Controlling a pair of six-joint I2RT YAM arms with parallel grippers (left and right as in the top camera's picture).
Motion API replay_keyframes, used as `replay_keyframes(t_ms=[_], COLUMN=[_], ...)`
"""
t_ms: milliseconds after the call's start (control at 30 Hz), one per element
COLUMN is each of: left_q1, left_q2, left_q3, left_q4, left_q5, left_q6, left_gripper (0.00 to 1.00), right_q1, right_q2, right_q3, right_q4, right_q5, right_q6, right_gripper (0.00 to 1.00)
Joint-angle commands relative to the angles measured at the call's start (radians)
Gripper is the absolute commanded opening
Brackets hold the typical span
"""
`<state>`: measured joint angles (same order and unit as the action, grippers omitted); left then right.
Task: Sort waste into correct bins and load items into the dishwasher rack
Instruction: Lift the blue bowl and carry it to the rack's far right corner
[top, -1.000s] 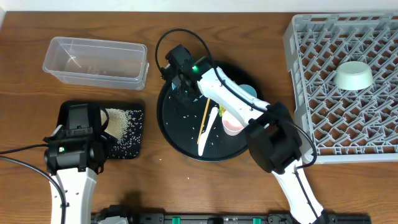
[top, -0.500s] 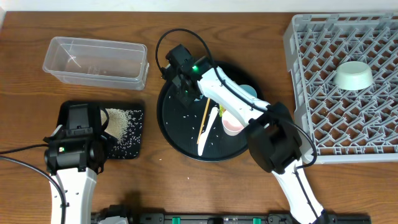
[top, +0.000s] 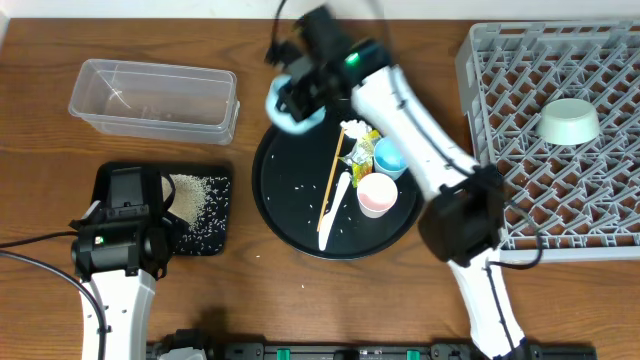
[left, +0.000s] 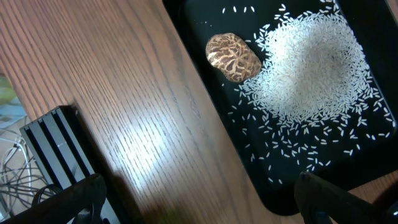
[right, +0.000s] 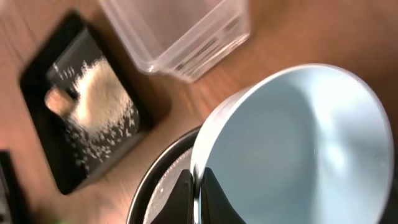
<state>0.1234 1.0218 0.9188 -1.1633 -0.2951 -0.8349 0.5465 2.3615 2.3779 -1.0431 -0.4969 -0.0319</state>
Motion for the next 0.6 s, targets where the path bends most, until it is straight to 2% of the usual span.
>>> replay_keyframes(t_ms=[0,167,333,567], left_q1=[0.004,0.005,0.005,0.005], left_q2=[-0.003,-0.003,-0.003,-0.003], left_q3=[0.014,0.014,0.014,0.014], left_q4=[-0.003,-0.003,-0.003,-0.003], left_q5=[-0.021,-0.021,-0.021,-0.021], left_q6=[-0.005,-0.005,-0.005,-0.005], left_gripper=[0.98,0.98,0.98,0.98], right_q1=[-0.084,-0.220,-0.393,-0.685], right_q2=[-0.045,-0.140,-0.232,-0.267], right_q3=[0.089,0.130,0.130,0.128], right_q4=[-0.050,-0.135,-0.169,-0.231], right_q5=[-0.019,0.091,0.104,-0.024], right_q6=[0.055,0.074,0.088,0.098], right_gripper=[0.01,0.01,0.01,0.01])
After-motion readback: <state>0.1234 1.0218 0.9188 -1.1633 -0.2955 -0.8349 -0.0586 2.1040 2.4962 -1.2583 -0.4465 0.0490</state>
